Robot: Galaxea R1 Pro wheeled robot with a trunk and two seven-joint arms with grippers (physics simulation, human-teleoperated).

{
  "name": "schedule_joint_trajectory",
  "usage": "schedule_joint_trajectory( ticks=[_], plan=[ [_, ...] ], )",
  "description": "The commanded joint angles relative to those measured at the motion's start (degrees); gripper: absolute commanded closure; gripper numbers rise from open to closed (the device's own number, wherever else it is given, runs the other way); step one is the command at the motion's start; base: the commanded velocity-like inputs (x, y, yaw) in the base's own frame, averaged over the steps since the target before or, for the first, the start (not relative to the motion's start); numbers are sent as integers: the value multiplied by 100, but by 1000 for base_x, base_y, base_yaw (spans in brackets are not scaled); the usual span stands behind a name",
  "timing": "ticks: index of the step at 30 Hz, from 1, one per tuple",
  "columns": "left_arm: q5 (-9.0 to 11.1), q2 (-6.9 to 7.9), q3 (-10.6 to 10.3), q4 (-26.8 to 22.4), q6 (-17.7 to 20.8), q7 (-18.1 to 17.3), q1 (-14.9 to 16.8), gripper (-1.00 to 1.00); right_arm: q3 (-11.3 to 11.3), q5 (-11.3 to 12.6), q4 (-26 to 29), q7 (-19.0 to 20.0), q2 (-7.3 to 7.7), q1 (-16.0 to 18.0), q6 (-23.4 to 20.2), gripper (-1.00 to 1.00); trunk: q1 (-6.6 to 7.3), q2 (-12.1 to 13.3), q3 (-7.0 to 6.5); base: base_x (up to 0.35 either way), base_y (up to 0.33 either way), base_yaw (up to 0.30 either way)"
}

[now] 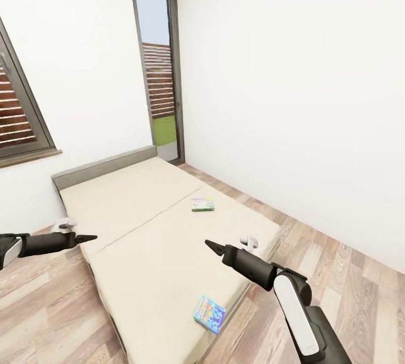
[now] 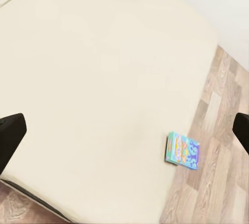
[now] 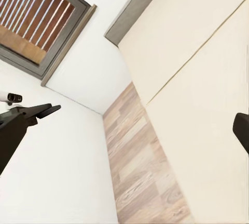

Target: Put all the toys in the child's room - the three board games (two on the bed and one on the table), the two jigsaw puzzles on the table, and the tennis ball on the table - inside the toy box on the table in the child's room.

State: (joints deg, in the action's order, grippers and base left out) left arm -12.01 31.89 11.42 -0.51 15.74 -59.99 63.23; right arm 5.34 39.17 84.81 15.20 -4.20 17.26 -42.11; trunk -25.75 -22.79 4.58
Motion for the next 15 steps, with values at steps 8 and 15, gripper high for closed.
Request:
schedule_joint_trajectory(
  ticks=[8, 15],
  plan=[
    [-50, -16, 48, -2, 54, -22, 6, -100, 0, -6, 8, 17, -2, 5, -26, -100, -4, -13, 13, 0, -302, 0],
    [-55, -47, 50, -3, 59, 12, 6, -100, 1, -6, 13, 17, -2, 5, -25, -100, -4, -13, 13, 0, -302, 12]
  ],
)
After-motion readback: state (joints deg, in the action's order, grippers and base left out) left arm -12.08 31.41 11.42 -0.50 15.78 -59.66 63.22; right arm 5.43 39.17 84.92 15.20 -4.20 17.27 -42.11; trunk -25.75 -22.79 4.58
